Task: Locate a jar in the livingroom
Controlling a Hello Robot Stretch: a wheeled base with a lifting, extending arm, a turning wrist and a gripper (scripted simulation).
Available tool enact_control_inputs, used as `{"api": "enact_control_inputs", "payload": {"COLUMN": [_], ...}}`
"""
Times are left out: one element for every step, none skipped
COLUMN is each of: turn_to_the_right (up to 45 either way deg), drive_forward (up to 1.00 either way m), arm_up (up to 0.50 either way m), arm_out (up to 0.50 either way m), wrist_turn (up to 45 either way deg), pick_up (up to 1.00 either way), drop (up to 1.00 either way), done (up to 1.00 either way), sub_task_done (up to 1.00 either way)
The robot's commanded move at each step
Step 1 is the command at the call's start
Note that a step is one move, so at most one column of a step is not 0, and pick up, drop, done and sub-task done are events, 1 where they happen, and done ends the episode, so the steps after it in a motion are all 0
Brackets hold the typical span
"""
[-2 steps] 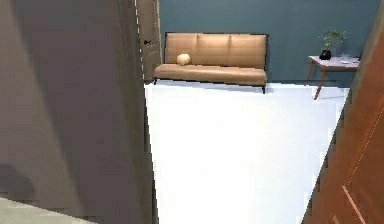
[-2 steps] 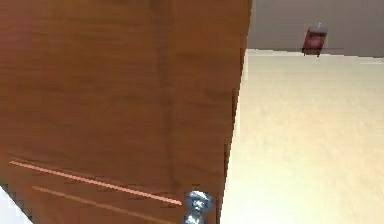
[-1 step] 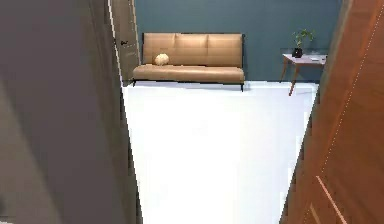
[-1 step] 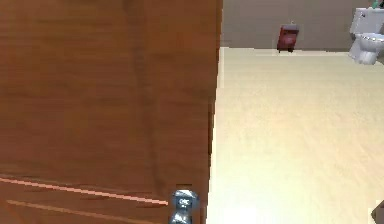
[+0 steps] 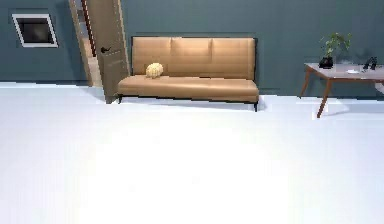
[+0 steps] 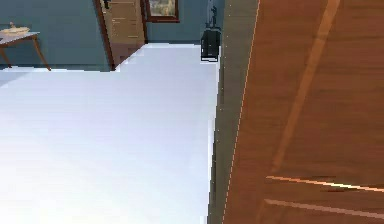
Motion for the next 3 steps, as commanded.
{"api": "enact_control_inputs", "payload": {"turn_to_the_right": [0.0, 45.0, 0.0], "drive_forward": [0.25, 0.00, 1.00], "arm_up": [0.00, 0.00, 0.00], "arm_out": [0.00, 0.00, 0.00], "wrist_turn": [0.0, 0.0, 0.0], "pick_up": [0.00, 0.00, 0.00], "drop": [0.00, 0.00, 0.00], "done": [0.00, 0.00, 0.00], "sub_task_done": [0.00, 0.00, 0.00]}}
